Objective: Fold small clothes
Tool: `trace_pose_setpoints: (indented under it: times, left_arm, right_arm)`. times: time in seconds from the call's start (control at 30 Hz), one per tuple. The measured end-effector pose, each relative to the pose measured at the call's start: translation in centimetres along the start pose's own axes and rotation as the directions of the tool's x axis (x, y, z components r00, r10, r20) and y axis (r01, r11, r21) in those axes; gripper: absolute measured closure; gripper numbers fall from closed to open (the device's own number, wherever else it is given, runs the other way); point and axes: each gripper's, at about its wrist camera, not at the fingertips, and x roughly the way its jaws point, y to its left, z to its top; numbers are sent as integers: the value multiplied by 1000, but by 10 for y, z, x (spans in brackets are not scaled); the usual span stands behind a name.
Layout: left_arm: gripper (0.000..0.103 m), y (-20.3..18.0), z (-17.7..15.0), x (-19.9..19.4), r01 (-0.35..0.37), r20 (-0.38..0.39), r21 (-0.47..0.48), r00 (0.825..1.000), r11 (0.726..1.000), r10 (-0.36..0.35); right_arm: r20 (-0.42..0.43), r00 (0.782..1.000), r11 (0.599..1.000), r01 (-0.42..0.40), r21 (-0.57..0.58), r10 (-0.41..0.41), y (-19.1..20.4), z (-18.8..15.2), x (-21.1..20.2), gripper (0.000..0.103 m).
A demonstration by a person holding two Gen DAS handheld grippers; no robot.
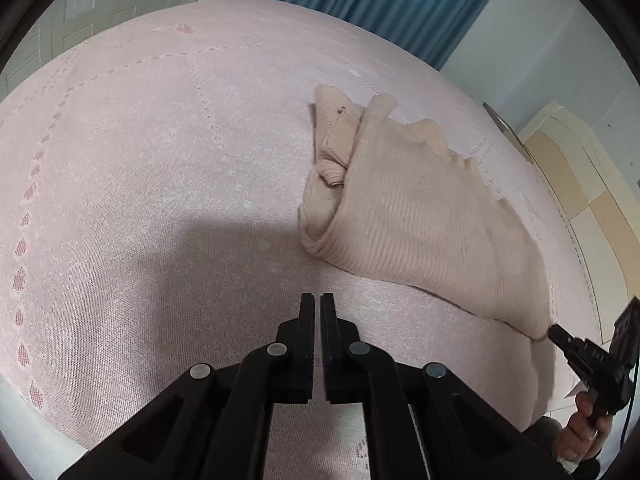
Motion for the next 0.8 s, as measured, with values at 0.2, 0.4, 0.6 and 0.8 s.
trace_pose_setpoints:
  times: [0.2,0.4,0.6,0.8]
  left_arm:
    - [52,-4,3,11,37,7,7,999,999,-37]
    - [52,-4,14,27,111,8,-15,994,994,-111]
    - [53,7,31,44,195,7,-133,981,972,-196]
    - [54,2,46,59,200,7,-156,979,967,-202]
  right_arm:
    - [-42,998,999,-48,21,49,-7,-21,1,65]
    - [-66,995,997,-74,22,75,-2,-25,17,53]
    - [-36,993,991,-108,82,111,-7,-20,23,52]
    - [-13,987,975,-154,162,158,-19,-13,25,52]
